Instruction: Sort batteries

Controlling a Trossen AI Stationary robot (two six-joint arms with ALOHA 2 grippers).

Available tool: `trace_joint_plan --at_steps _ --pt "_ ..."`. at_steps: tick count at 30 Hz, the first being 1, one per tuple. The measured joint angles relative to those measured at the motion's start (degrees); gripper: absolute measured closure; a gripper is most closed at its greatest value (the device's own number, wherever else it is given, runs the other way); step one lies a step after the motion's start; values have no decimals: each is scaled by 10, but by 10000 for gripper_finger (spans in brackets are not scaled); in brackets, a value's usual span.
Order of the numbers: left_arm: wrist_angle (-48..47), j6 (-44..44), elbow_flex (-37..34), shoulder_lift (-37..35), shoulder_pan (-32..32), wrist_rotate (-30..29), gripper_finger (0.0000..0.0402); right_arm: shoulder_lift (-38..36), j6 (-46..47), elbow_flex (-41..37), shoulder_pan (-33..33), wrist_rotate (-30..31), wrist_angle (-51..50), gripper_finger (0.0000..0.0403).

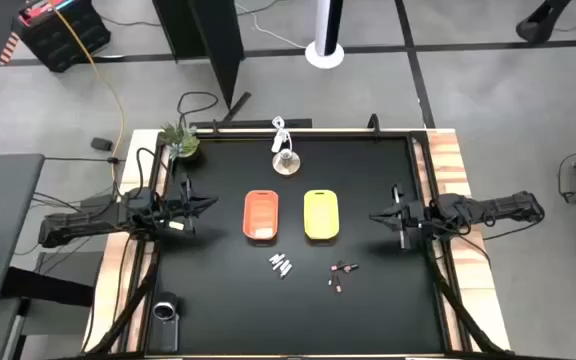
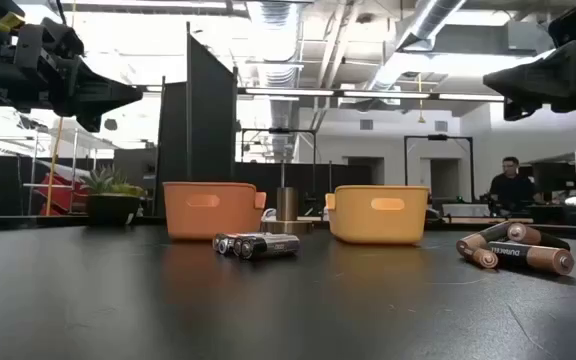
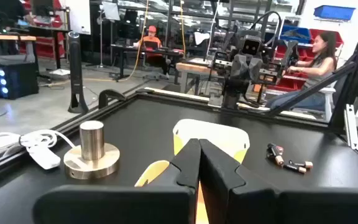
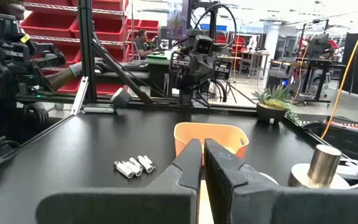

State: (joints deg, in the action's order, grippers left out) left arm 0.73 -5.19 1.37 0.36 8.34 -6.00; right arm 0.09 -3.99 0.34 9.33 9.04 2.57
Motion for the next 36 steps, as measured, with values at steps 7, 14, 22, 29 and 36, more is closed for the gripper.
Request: trace_joint_plan --at_steps 7,14,22,29,36 --pt "0 0 0 0 0 0 397 0 0 0 0 0 0 365" --pt "0 0 0 0 0 0 397 0 0 0 0 0 0 365" --pt "0 0 0 0 0 0 397 0 0 0 0 0 0 365" --pt "0 0 0 0 0 0 397 0 0 0 0 0 0 365" --pt "8 15 0 0 0 0 397 0 0 0 0 0 0 365"
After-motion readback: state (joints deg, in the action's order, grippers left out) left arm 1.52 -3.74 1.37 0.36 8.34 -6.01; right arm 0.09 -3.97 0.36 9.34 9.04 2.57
